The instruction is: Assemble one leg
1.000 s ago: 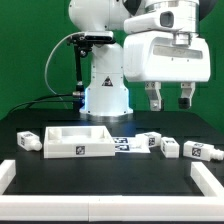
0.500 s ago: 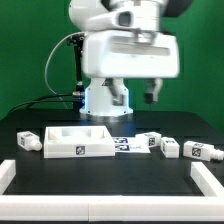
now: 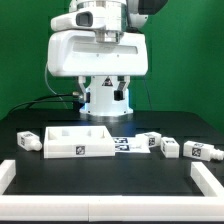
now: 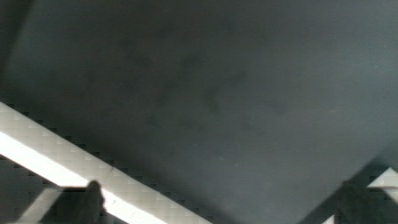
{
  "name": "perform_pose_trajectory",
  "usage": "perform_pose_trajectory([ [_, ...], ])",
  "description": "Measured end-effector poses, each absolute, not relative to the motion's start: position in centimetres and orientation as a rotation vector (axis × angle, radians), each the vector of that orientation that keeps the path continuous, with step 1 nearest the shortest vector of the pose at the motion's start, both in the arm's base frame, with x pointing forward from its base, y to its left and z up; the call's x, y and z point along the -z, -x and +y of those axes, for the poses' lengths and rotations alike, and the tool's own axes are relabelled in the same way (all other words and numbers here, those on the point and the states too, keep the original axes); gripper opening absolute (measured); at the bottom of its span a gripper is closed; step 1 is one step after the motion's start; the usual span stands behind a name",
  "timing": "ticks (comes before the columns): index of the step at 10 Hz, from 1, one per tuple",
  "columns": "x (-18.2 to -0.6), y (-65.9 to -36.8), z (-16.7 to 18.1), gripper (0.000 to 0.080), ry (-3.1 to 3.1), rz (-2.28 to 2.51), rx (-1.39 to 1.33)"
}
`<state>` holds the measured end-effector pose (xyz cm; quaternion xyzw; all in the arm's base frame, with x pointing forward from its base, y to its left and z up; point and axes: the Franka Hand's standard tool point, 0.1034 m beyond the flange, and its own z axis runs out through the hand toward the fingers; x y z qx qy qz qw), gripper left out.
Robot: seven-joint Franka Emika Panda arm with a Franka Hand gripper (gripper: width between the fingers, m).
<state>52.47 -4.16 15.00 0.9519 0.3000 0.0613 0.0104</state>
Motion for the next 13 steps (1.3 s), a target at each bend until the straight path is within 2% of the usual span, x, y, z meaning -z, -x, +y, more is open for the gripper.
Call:
perform_pose_trajectory([
  [1, -14.9, -52.3, -4.3, 0.0650, -2.996, 0.847, -0.207],
  [2, -14.2, -50.2, -5.3, 0.0650, -3.026, 0.717, -0.207],
  [5, -11.7, -42.8, -11.4, 0.0650, -3.128, 0.523, -0.090],
  [6, -11.1, -41.6, -11.6, 0.0650, -3.122, 0.526, -0.155],
  [10, -10.5, -40.8, -11.7, 0.0650, -3.138, 0.429, -0.122],
  [12, -8.4, -37.1, -13.5, 0.0650, -3.147, 0.156, 0.032],
  [13, -7.1, -34.8, -15.5, 0.0650, -3.156, 0.058, 0.097],
])
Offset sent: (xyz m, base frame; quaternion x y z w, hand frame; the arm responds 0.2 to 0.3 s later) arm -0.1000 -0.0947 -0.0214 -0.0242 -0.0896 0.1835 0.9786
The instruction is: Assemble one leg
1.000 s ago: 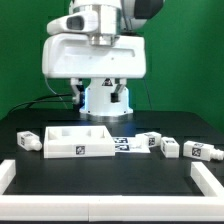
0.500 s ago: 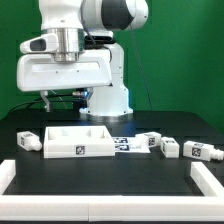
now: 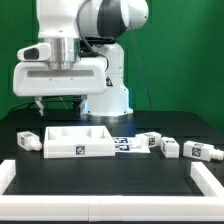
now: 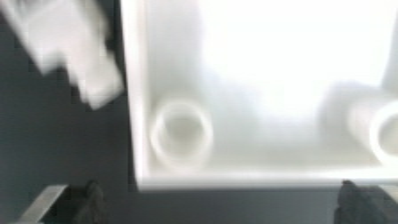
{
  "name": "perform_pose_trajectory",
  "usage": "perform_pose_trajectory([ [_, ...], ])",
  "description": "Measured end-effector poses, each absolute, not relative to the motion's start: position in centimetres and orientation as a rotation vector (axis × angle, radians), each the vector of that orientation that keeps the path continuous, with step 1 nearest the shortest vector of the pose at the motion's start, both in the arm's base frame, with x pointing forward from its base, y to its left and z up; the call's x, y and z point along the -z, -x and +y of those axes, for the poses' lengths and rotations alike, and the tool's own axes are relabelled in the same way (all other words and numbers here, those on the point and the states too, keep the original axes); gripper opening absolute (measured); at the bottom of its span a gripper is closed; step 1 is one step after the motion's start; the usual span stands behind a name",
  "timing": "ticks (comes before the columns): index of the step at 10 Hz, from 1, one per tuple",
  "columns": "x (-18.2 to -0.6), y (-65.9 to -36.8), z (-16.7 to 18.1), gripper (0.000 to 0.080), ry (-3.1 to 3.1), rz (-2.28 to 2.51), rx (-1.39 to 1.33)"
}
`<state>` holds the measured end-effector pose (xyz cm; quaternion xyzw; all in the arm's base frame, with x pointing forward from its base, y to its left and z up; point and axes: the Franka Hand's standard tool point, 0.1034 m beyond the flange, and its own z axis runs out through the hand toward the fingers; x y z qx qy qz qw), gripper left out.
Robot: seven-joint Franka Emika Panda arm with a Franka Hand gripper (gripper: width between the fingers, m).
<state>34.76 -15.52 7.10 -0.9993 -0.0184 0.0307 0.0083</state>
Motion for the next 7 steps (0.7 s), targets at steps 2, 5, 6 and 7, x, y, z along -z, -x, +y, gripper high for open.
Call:
perform_pose_trajectory([
  [2, -6.5, -33.9, -16.1, 0.0650, 3.121, -0.075, -0.099],
  [5, -6.3, -33.8, -16.0, 0.0650, 3.120, -0.089, -0.104],
  [6, -5.4, -33.0, -15.8, 0.0650, 3.110, -0.057, -0.136],
  [7, -4.5, -32.5, -15.9, 0.0650, 3.112, -0.054, -0.149],
])
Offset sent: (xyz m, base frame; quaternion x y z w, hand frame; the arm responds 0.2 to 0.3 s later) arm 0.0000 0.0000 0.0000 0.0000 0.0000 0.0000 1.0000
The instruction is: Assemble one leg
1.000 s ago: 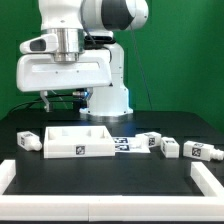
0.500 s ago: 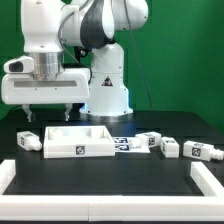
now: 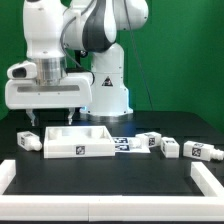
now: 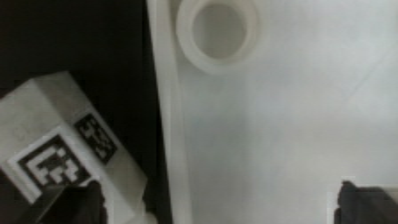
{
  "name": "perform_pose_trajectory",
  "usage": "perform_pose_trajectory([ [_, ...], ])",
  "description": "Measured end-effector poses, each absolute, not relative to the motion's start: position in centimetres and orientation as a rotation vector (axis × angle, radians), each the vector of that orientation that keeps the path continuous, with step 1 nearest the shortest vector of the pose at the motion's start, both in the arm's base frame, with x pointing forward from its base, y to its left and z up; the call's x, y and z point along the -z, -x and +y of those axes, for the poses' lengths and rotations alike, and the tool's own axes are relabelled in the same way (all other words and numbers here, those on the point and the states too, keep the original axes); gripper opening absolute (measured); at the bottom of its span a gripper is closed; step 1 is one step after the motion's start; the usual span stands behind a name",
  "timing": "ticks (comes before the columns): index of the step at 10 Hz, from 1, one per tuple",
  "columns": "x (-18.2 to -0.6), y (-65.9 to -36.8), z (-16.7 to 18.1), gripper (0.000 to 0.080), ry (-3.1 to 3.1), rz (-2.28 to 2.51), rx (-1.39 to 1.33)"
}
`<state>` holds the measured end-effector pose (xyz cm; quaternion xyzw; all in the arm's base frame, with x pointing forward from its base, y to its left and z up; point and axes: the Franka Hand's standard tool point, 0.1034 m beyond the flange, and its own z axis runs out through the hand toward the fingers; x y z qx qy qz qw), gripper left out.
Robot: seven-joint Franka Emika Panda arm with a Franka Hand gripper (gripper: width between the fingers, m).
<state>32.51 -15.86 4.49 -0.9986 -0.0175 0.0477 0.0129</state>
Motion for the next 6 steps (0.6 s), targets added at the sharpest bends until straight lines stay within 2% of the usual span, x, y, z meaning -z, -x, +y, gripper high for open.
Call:
perform_pose_trajectory([
  [3, -2.2, -31.1, -15.7, 0.0650, 3.123, -0.014, -0.170],
  [6, -1.1, -30.4, -15.4, 0.0650, 3.120, -0.018, -0.203],
])
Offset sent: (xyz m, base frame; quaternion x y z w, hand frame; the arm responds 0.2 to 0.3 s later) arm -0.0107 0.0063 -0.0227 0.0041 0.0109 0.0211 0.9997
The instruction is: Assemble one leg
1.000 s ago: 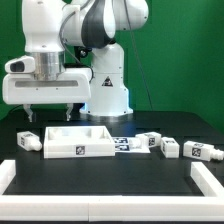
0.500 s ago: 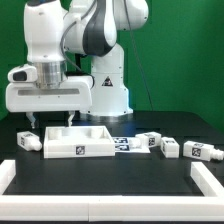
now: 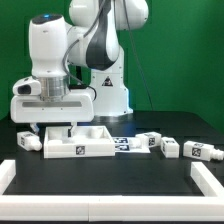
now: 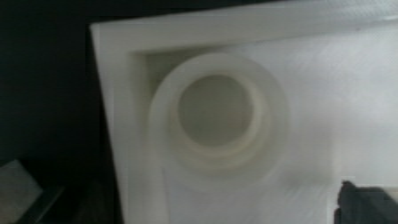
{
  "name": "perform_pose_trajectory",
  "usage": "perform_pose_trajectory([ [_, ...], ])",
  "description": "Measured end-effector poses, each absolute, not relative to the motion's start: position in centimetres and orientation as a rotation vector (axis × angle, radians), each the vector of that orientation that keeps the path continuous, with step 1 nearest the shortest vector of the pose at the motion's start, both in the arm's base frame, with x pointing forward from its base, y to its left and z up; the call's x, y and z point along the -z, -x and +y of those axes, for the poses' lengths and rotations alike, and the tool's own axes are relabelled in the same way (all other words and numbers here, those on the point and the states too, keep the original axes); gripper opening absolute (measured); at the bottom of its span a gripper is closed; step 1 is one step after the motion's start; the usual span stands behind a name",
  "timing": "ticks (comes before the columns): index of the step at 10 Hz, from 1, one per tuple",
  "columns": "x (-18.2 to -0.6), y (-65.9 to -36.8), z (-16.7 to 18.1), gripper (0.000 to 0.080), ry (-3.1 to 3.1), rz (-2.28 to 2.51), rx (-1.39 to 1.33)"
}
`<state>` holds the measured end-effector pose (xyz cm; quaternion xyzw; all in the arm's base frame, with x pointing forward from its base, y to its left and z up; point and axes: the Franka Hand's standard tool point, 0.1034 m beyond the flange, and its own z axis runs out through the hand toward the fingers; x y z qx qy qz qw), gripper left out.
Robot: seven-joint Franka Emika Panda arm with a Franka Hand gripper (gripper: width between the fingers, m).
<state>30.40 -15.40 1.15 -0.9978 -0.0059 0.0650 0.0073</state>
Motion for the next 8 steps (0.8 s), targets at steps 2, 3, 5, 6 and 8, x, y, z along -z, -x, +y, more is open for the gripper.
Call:
perform_pose_trajectory([
  [2, -1.15, -30.42, -15.41, 0.0622, 3.120, -0.019, -0.203],
  [3, -1.15, -30.41, -15.41, 0.0450, 3.120, -0.019, -0.203],
  [5, -1.15, -30.41, -15.41, 0.0268, 3.120, -0.019, -0.203],
  [6, -1.15, -30.41, -15.41, 0.0133, 3.120, -0.019, -0.203],
  [8, -1.91, -31.34, -14.84, 0.0052, 3.080, 0.051, -0.264],
])
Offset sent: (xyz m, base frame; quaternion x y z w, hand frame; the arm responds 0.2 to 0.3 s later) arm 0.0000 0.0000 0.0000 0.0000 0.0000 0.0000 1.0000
